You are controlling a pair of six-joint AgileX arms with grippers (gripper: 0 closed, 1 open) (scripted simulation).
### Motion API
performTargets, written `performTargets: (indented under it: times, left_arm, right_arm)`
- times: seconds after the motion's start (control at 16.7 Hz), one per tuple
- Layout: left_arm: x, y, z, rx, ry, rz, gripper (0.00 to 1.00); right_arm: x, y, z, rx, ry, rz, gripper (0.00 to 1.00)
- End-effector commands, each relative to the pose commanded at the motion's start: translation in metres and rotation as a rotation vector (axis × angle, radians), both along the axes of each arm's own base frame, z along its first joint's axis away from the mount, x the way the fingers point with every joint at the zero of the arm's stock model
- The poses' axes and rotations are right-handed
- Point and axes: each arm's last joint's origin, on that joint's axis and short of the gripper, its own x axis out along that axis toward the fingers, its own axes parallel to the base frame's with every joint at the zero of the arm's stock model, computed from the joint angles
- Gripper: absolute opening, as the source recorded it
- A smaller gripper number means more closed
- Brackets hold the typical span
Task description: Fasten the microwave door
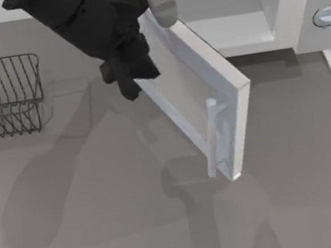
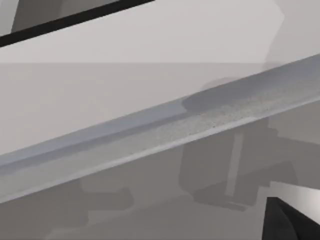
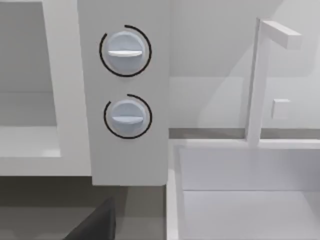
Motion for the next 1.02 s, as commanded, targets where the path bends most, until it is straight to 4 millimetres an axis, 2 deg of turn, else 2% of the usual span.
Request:
performTargets:
  times: [0.3,0.54,0.84,1.02]
  left_arm:
    - [-0.001,-0.002,0.001,-0.003,-0.004,0.0,0.0]
    - [-0.001,-0.018,-0.001,0.003,0.005,0.001,0.0]
    - [-0.001,-0.02,0.001,-0.002,-0.001,0.004,0.0]
    - [0.0,-0.03,0.0,0.0,0.001,0.005,0.0]
  right_arm:
    - [0.0,0.0,0.0,0.0,0.0,0.0,1.0]
    - [0.0,0.0,0.0,0.0,0.0,0.0,1.0]
    - [0.0,0.0,0.0,0.0,0.0,0.0,1.0]
    - [0.0,0.0,0.0,0.0,0.0,0.0,1.0]
